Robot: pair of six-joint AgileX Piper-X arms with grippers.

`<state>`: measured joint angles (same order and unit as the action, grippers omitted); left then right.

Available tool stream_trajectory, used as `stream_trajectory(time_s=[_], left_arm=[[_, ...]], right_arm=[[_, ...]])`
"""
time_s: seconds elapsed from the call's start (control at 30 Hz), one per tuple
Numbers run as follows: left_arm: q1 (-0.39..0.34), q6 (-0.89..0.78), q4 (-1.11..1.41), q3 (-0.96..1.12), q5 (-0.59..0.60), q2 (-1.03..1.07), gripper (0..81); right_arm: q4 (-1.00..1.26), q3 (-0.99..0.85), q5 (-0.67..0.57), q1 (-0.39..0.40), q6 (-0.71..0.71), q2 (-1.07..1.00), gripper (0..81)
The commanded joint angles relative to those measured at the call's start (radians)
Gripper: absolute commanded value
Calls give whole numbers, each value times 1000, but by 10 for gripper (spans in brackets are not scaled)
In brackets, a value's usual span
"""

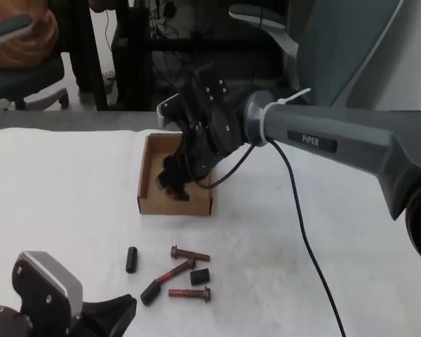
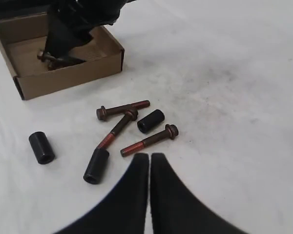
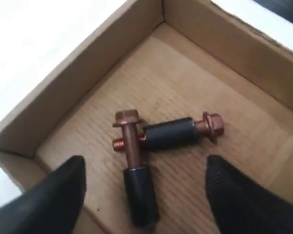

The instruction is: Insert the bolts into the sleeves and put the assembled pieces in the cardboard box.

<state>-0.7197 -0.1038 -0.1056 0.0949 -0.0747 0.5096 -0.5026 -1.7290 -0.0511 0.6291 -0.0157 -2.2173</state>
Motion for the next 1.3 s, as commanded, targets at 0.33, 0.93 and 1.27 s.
stream_trajectory(time_s=[0.33, 0.93, 1.27], left_arm=[[239, -70, 11, 5, -45, 166, 171], [429, -15, -106, 449, 81, 844, 532], [394, -143, -229, 602, 205, 993, 532]], right_arm=[[-283, -3, -89, 29, -12, 288, 585], [-345, 286, -24, 109, 85, 636, 585], [-330, 435, 9, 54, 83, 803, 585]])
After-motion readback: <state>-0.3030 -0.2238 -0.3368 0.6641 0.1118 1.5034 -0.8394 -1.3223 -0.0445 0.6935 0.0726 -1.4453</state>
